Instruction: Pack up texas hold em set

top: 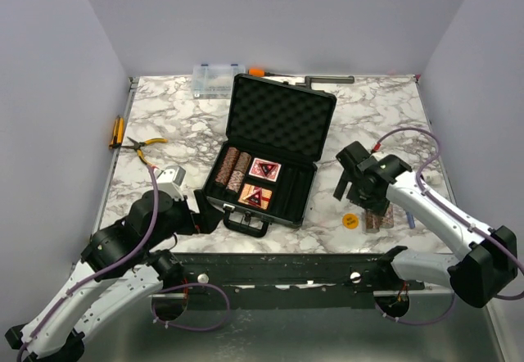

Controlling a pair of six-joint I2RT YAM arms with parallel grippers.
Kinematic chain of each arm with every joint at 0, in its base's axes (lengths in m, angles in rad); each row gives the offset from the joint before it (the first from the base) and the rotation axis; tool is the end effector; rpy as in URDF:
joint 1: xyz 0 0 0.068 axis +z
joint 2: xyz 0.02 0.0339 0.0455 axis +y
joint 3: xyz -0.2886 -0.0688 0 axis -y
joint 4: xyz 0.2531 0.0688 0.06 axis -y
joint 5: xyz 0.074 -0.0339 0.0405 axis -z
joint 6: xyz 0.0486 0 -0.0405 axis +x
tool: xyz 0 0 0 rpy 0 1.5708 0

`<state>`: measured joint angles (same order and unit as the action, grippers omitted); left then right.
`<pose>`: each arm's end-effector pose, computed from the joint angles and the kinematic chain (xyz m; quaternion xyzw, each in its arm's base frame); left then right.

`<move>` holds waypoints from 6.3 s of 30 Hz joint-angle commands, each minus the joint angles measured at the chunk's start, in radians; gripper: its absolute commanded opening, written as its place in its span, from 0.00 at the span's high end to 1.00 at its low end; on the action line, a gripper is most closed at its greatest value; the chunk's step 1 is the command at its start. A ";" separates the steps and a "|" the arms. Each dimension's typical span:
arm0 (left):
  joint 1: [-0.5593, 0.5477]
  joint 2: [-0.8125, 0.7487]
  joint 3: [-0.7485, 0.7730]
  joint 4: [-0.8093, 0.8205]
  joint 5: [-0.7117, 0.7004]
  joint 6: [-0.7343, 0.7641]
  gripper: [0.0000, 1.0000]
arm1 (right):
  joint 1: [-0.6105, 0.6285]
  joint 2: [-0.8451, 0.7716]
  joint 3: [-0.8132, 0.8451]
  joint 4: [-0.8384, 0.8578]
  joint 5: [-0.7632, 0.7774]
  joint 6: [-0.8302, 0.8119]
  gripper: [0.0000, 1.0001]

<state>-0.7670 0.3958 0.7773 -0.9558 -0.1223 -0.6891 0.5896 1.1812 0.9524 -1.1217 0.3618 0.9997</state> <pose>0.0537 -0.0435 0.3083 0.0050 0.8773 -0.2773 0.3918 0.1730 0.0950 0.2649 0.2184 0.9532 -0.0481 0.2034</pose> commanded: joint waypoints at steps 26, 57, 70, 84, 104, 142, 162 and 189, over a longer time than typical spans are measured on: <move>0.038 -0.085 -0.038 0.047 0.041 0.011 0.02 | -0.190 0.071 -0.074 0.073 -0.030 -0.152 0.04; 0.038 -0.044 -0.042 0.046 0.052 0.023 0.02 | -0.189 0.074 -0.247 0.182 0.121 0.122 0.18; 0.037 -0.031 -0.042 0.045 0.055 0.023 0.01 | -0.189 0.080 -0.246 0.279 0.016 0.014 0.23; 0.038 -0.032 -0.042 0.046 0.053 0.020 0.02 | -0.190 0.116 -0.173 0.255 0.059 0.002 0.23; 0.037 -0.025 -0.044 0.048 0.055 0.023 0.02 | -0.221 0.143 -0.218 0.323 0.083 -0.024 0.39; 0.038 -0.023 -0.045 0.049 0.058 0.024 0.02 | -0.245 0.122 -0.229 0.380 0.041 -0.077 0.92; 0.040 -0.030 -0.046 0.050 0.050 0.022 0.01 | -0.246 0.078 -0.029 0.300 0.017 -0.196 0.99; 0.059 -0.042 -0.049 0.054 0.055 0.019 0.02 | -0.245 0.055 0.197 0.263 -0.265 -0.228 0.99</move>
<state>-0.7177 0.3676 0.7433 -0.9199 -0.0864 -0.6758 0.3511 1.2499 1.1084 -0.8658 0.1772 0.7441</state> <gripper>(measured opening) 0.985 0.447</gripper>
